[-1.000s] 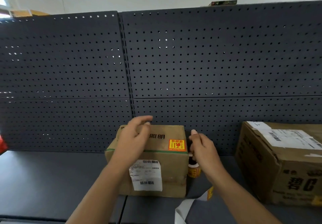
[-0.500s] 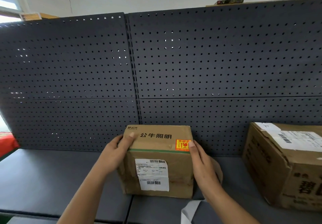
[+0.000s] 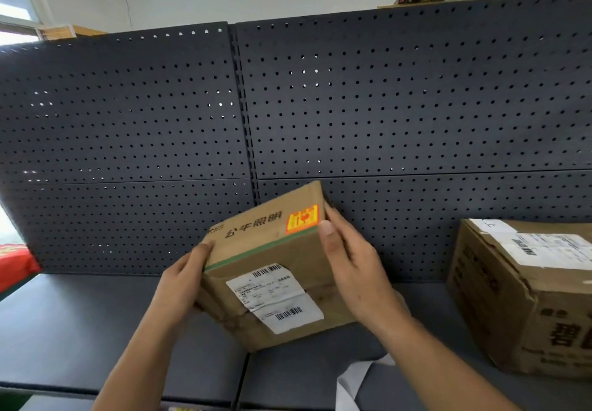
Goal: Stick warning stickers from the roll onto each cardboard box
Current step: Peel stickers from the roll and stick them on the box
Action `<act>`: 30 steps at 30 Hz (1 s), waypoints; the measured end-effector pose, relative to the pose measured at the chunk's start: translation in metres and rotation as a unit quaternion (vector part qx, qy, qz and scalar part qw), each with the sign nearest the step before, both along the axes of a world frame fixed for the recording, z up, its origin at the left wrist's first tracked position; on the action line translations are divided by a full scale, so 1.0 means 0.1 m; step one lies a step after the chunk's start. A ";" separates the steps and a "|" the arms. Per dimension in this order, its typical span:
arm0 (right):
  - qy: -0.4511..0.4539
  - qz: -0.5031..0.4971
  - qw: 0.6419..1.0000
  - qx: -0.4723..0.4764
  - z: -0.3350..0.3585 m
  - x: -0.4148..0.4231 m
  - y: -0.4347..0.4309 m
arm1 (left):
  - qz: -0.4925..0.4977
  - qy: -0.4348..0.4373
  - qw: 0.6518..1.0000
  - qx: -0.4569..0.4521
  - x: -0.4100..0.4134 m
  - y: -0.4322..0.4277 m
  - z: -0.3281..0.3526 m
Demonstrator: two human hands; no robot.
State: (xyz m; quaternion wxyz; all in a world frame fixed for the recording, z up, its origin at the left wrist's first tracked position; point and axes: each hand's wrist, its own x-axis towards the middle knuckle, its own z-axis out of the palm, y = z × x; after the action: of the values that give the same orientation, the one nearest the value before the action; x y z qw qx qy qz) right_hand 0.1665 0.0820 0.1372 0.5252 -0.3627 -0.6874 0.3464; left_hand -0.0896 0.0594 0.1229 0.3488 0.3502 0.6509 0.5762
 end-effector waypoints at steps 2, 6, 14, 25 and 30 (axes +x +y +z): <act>-0.050 -0.001 0.998 0.041 0.07 -0.02 0.06 | 0.010 -0.028 1.000 -0.009 -0.01 -0.03 0.02; -0.152 -0.003 0.984 0.097 0.21 -0.06 0.19 | 0.017 -0.097 0.994 -0.054 0.00 -0.01 -0.20; -0.400 0.031 0.897 0.186 0.24 -0.34 0.19 | 0.008 -0.022 0.998 -0.059 0.18 0.06 -1.15; -0.457 0.022 0.842 0.286 0.01 -0.74 0.19 | -0.028 -0.119 0.992 0.041 0.35 0.05 -0.68; -0.299 0.060 0.933 0.191 0.18 -0.55 0.10 | 0.011 -0.047 0.997 0.063 0.25 0.03 -0.57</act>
State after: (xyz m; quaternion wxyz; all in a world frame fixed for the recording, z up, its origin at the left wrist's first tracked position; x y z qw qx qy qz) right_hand 0.1118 0.0918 0.1555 0.3335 -0.3003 -0.8862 0.1147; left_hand -0.0642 0.0629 0.0656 0.3502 0.3369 0.6000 0.6355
